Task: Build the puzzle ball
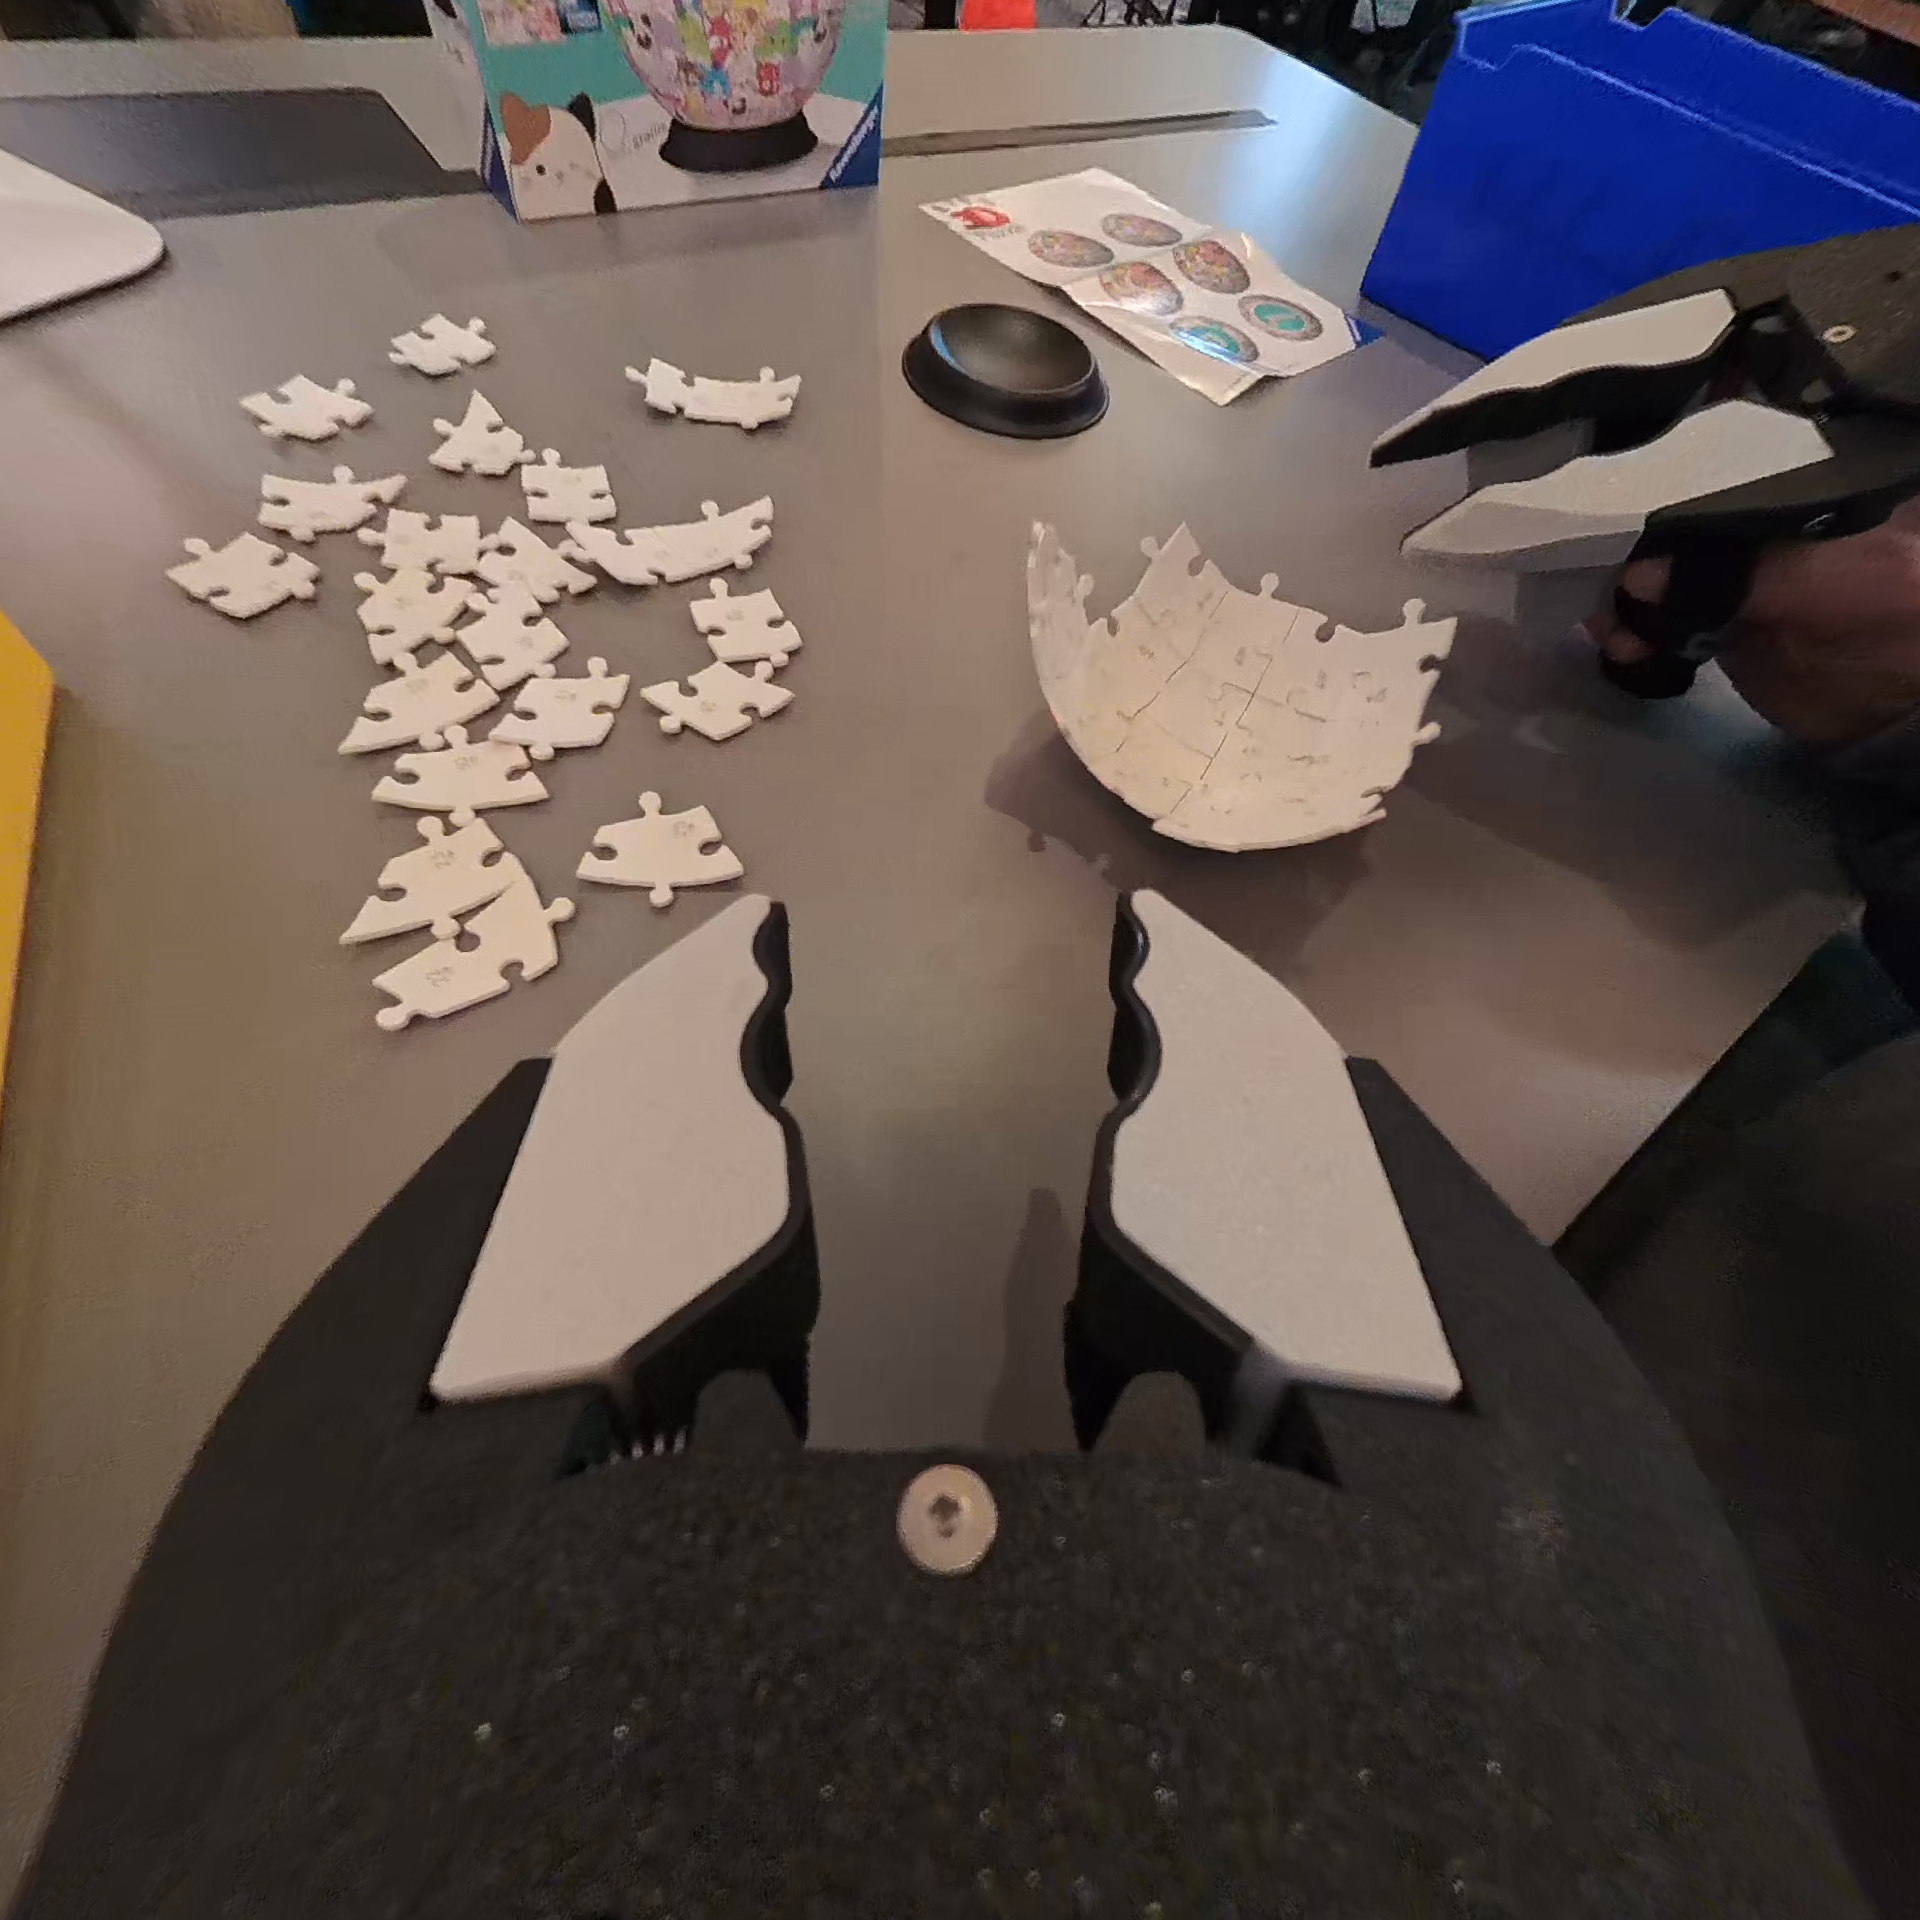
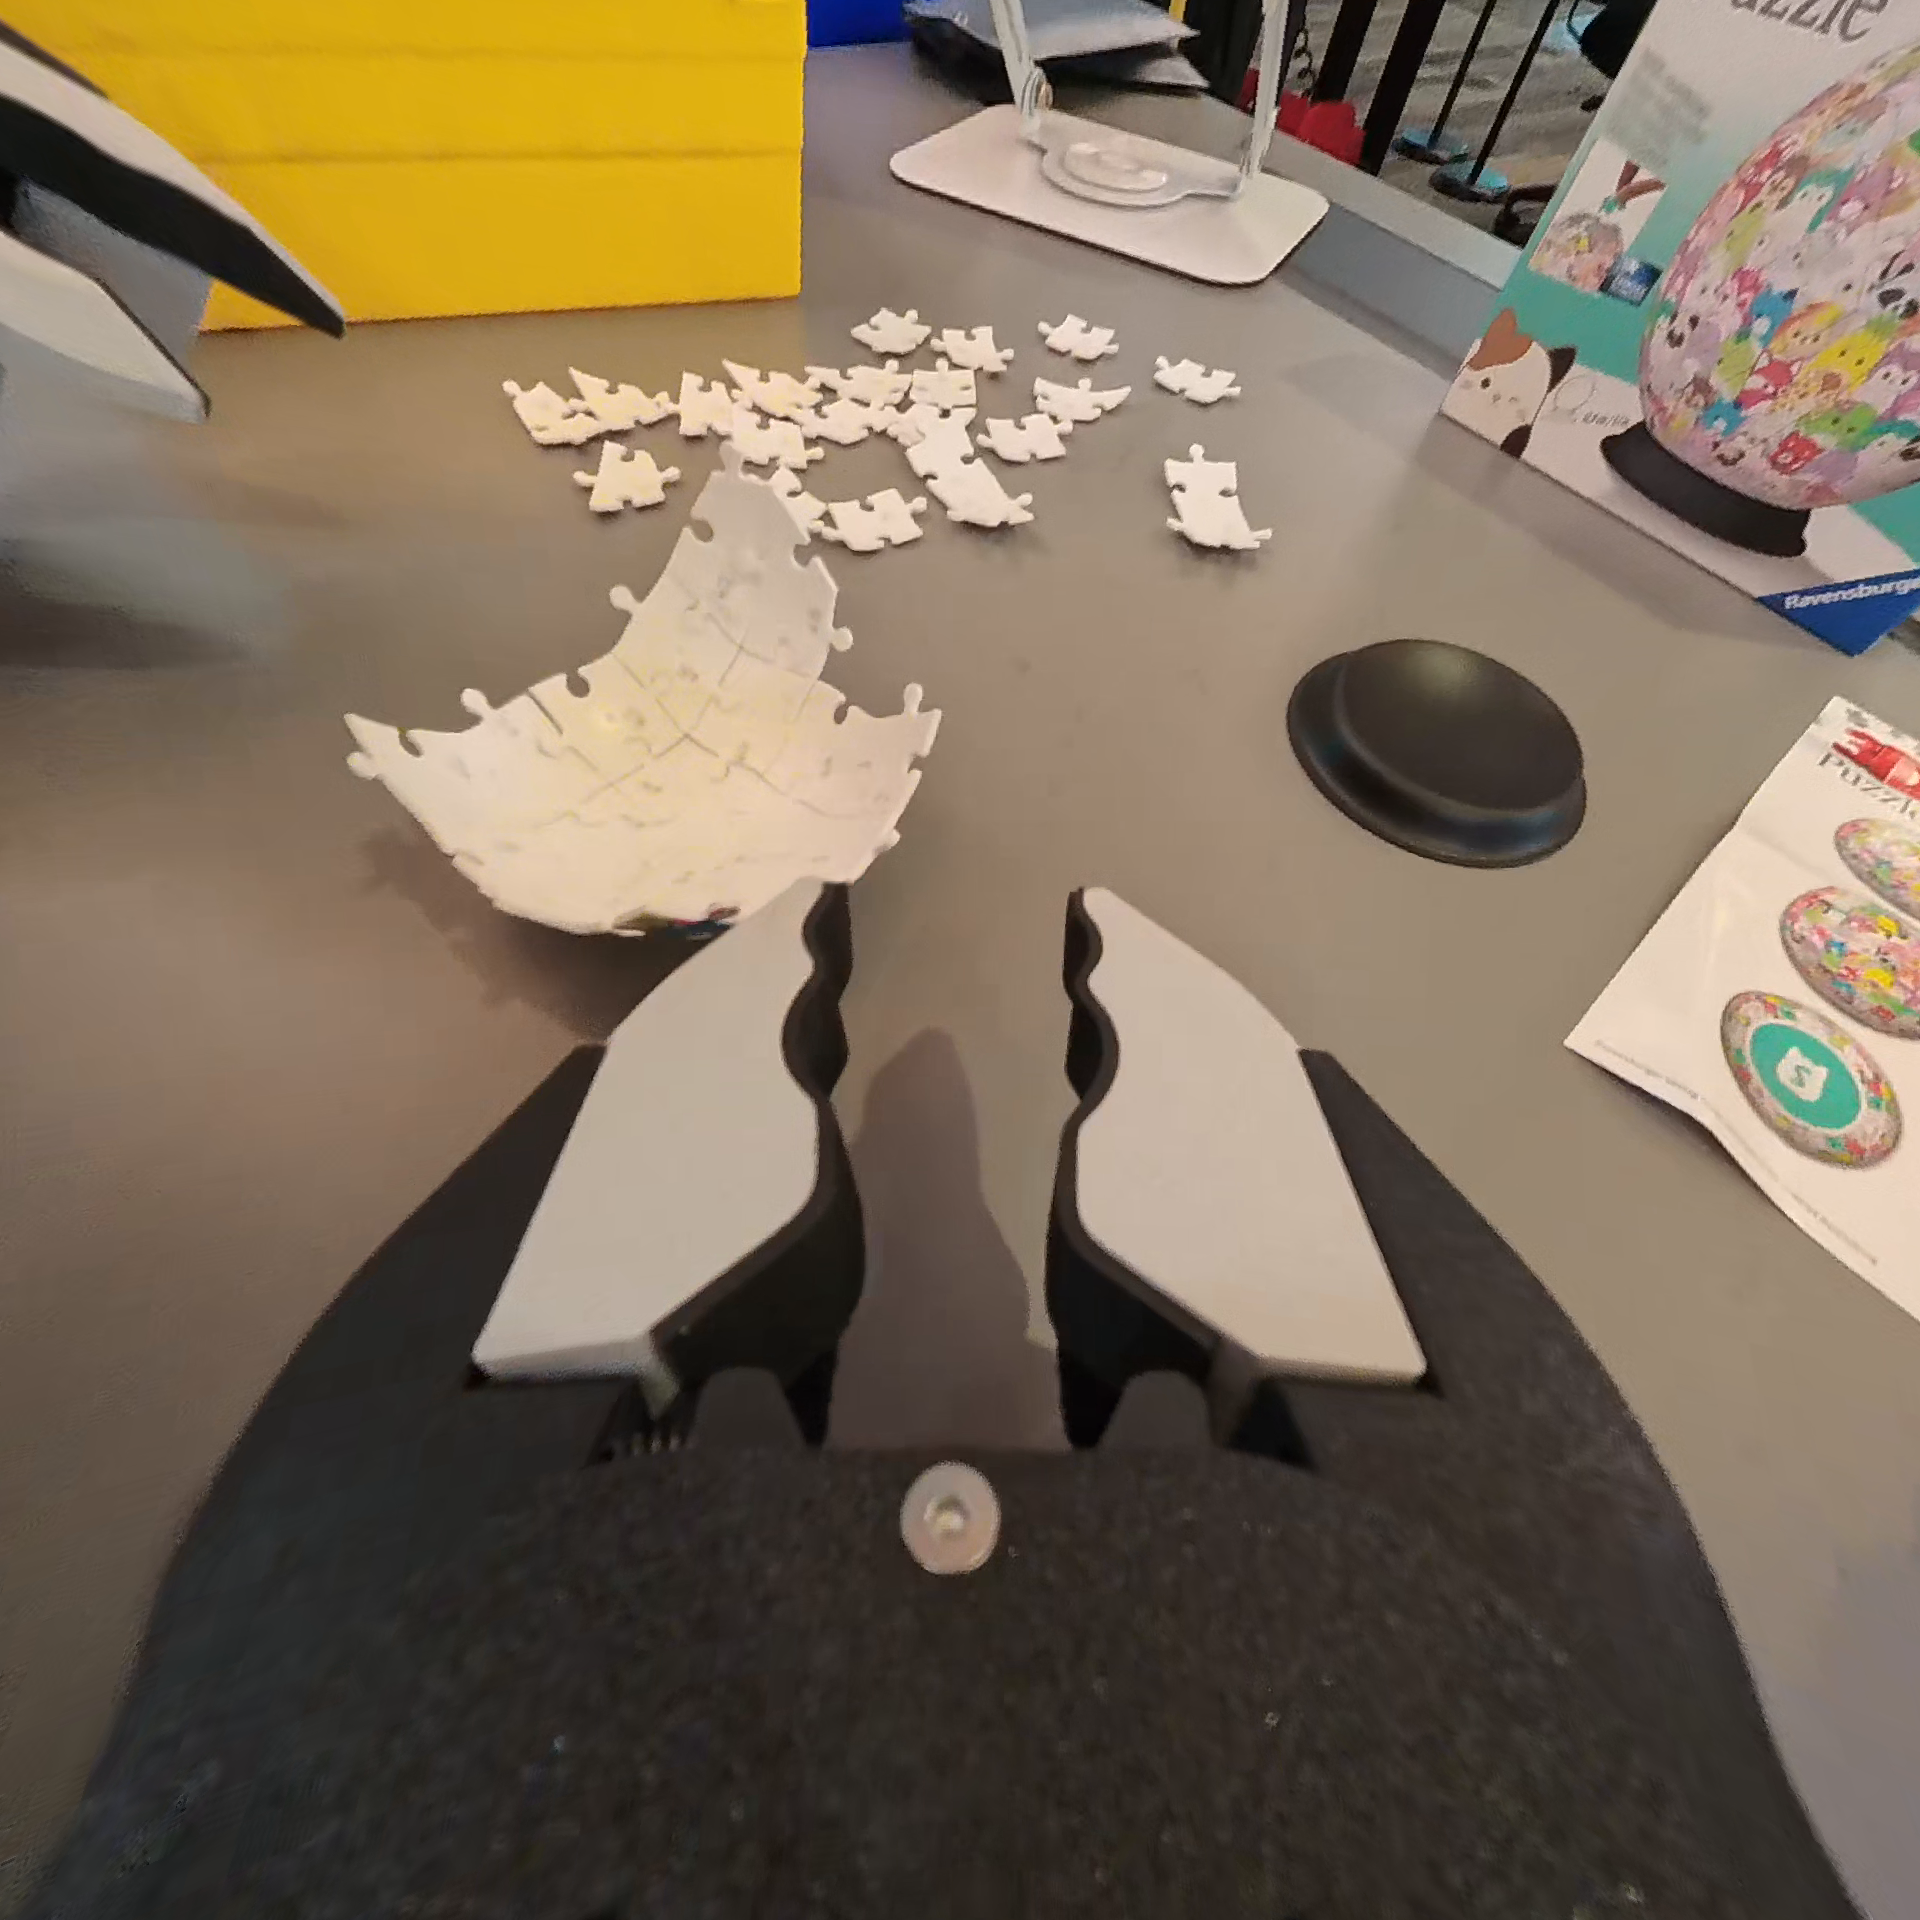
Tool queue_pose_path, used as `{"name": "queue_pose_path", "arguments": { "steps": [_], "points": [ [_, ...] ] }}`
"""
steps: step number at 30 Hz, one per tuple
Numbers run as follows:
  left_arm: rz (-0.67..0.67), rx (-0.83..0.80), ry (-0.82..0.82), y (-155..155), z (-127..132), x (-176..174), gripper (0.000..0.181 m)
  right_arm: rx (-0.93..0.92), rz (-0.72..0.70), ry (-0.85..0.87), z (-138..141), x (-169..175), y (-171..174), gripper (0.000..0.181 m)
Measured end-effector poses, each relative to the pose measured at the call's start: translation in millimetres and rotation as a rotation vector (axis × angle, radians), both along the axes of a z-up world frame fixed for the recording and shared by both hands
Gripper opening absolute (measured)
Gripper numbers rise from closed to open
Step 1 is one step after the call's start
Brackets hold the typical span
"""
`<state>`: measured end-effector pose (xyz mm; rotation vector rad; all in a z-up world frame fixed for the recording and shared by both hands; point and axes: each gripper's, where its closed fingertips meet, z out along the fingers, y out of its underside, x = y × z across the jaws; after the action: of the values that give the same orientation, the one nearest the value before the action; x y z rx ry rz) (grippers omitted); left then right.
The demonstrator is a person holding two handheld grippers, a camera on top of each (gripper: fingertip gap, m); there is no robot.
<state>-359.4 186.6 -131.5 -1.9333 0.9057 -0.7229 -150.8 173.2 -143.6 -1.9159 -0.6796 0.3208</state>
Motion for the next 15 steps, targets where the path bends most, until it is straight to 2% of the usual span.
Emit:
{"name": "queue_pose_path", "arguments": {
  "steps": [9, 15],
  "points": [
    [-0.047, -0.101, -0.060, 1.0, -3.7, -3.0, 0.055, -0.034, 0.001, -0.111, -14.3, -5.6, 2.1, 0.041],
    [-0.063, -0.142, -0.131, 3.5, 2.5, -10.3, 0.052, -0.071, -0.053, -0.043, -13.0, 1.3, 3.1, 0.038]
  ]
}}
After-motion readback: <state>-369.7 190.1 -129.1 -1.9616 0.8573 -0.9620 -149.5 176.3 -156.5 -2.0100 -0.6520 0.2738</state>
